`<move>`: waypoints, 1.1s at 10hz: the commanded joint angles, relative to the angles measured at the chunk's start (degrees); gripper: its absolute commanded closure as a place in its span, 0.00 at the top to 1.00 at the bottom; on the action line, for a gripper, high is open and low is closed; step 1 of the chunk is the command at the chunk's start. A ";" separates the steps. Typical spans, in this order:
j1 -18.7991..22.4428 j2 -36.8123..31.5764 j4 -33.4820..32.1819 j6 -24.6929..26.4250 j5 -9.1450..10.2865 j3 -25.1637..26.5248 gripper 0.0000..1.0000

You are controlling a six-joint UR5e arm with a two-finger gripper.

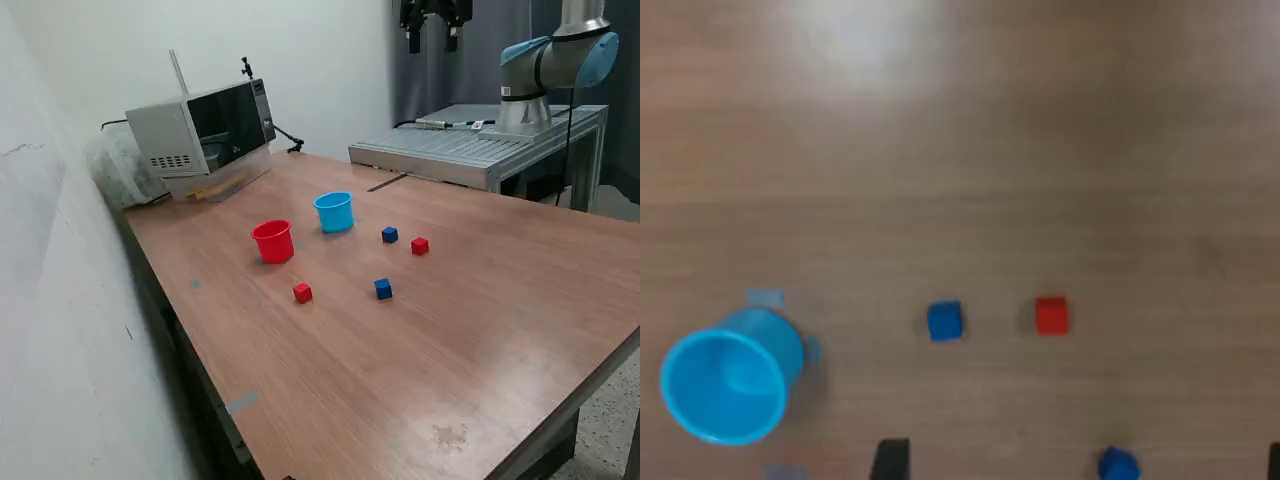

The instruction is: Place red objects in the red bin, and blue objects in the blue bin.

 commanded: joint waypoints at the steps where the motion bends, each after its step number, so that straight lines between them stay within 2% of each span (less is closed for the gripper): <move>1: -1.20 5.58 -8.44 -2.11 0.22 2.78 1.00; 3: -3.91 10.59 -15.90 -6.93 0.39 6.37 1.00; 4: -5.06 13.75 -18.72 -9.22 1.26 7.09 1.00; 5: -6.73 16.91 -20.57 -11.94 1.88 7.18 1.00; 7: -8.23 20.01 -22.87 -16.43 1.89 7.62 1.00; 9: -8.76 22.12 -25.15 -18.12 1.98 8.41 1.00; 11: -8.76 23.45 -26.21 -18.83 4.51 8.41 1.00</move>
